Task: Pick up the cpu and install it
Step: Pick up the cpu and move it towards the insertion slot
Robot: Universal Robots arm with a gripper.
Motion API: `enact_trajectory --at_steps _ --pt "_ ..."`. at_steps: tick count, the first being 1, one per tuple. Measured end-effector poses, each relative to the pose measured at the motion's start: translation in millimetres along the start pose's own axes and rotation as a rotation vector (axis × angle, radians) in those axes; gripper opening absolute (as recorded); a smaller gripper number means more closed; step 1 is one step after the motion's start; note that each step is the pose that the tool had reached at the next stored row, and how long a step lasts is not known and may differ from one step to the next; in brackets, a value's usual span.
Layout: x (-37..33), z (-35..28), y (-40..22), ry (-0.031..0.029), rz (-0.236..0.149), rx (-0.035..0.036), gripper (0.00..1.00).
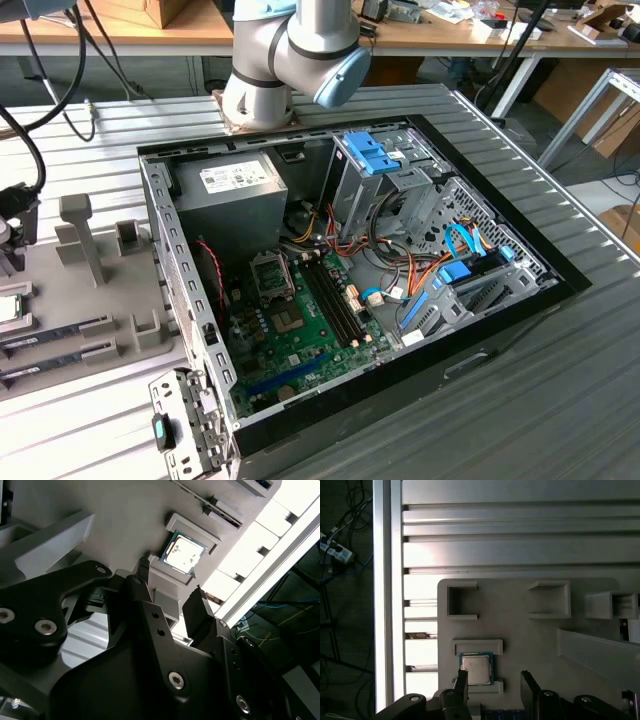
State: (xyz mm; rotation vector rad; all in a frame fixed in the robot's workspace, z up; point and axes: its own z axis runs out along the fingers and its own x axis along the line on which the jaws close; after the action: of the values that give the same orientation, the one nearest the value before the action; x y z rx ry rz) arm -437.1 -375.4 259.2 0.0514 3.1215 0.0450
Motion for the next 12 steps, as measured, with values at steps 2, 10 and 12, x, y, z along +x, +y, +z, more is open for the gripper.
enact_trajectory --at_steps 2,10,12 --pt "0.5 0.7 0.0 0.0 0.0 0.0 0.54" --pt "1.0 3.2 -0.1 0.0001 0.0 0.0001 0.54" --pt "1.0 3.6 -0.1 0.0001 0.0 0.0001 0.54"
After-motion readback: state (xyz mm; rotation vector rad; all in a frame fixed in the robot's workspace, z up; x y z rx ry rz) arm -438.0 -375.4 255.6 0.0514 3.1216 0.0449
